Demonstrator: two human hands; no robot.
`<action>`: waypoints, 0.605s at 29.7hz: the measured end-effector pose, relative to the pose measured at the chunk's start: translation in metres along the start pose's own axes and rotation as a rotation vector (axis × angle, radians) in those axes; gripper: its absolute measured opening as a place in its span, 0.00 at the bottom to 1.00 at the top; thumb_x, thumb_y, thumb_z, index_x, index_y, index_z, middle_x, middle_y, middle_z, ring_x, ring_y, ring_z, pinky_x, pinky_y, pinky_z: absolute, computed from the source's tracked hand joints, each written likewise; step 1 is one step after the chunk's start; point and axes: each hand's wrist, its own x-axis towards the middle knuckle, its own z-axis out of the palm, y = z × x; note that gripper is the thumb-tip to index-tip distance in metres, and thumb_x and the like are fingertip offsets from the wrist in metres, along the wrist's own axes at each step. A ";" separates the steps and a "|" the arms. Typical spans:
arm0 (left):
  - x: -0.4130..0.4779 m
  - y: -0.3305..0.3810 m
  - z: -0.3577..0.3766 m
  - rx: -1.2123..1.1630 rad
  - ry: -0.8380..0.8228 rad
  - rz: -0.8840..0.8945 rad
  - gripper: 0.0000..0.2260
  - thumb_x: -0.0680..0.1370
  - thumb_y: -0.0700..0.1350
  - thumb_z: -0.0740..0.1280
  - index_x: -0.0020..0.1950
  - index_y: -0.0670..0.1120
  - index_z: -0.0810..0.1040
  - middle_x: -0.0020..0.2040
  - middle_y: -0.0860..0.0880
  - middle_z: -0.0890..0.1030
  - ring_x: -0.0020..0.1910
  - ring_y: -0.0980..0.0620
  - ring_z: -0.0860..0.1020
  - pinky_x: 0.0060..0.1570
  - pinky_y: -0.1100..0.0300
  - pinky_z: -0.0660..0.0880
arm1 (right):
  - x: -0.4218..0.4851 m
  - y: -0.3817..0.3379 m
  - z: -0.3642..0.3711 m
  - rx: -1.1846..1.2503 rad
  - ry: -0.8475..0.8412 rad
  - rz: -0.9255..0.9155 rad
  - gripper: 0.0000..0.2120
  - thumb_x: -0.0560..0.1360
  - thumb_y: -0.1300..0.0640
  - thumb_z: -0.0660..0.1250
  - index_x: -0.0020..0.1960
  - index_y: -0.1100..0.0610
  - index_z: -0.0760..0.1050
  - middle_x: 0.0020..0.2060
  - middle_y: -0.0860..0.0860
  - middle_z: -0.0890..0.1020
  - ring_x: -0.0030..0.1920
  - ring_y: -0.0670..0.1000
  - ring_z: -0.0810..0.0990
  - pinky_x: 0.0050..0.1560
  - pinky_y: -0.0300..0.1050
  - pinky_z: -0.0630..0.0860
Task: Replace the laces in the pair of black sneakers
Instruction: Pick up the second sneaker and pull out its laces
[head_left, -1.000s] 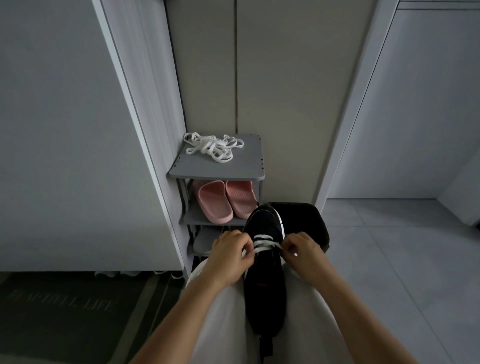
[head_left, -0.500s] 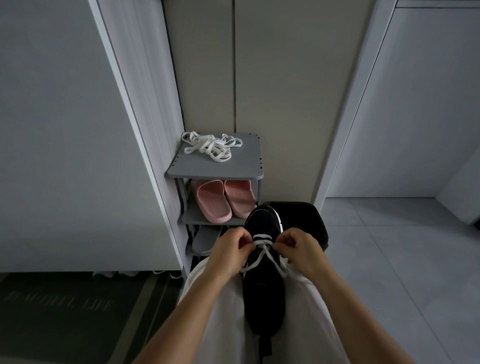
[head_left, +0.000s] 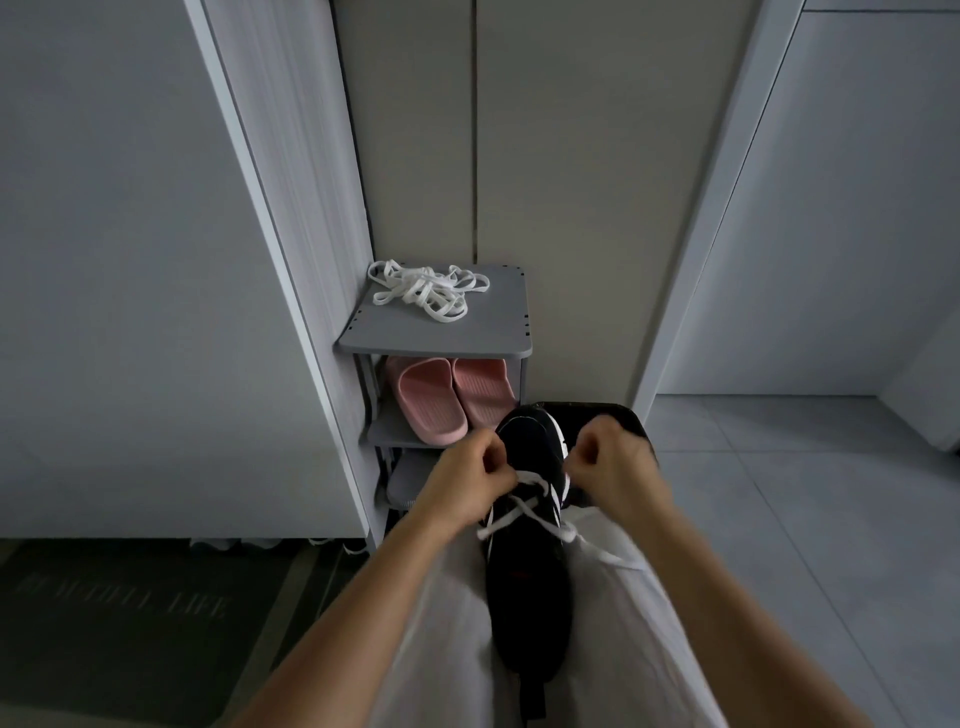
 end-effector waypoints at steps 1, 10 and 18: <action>0.003 0.002 -0.005 -0.071 -0.047 -0.050 0.08 0.74 0.36 0.65 0.39 0.47 0.69 0.33 0.53 0.71 0.30 0.56 0.68 0.31 0.65 0.66 | 0.006 0.000 -0.011 0.057 0.023 0.016 0.07 0.73 0.60 0.65 0.38 0.55 0.69 0.32 0.47 0.75 0.34 0.48 0.73 0.32 0.38 0.67; -0.010 -0.020 0.002 -0.190 -0.140 -0.151 0.07 0.75 0.40 0.67 0.51 0.46 0.72 0.41 0.52 0.75 0.40 0.56 0.74 0.39 0.67 0.69 | -0.006 0.013 0.008 0.075 -0.298 0.076 0.07 0.71 0.53 0.72 0.42 0.54 0.75 0.35 0.45 0.76 0.36 0.43 0.75 0.33 0.31 0.67; -0.009 -0.027 0.017 -0.045 0.041 0.019 0.05 0.76 0.41 0.66 0.42 0.48 0.72 0.35 0.55 0.75 0.35 0.56 0.73 0.40 0.62 0.70 | -0.018 0.006 0.026 0.083 -0.105 0.041 0.02 0.74 0.57 0.67 0.45 0.55 0.75 0.41 0.49 0.78 0.40 0.46 0.76 0.36 0.31 0.70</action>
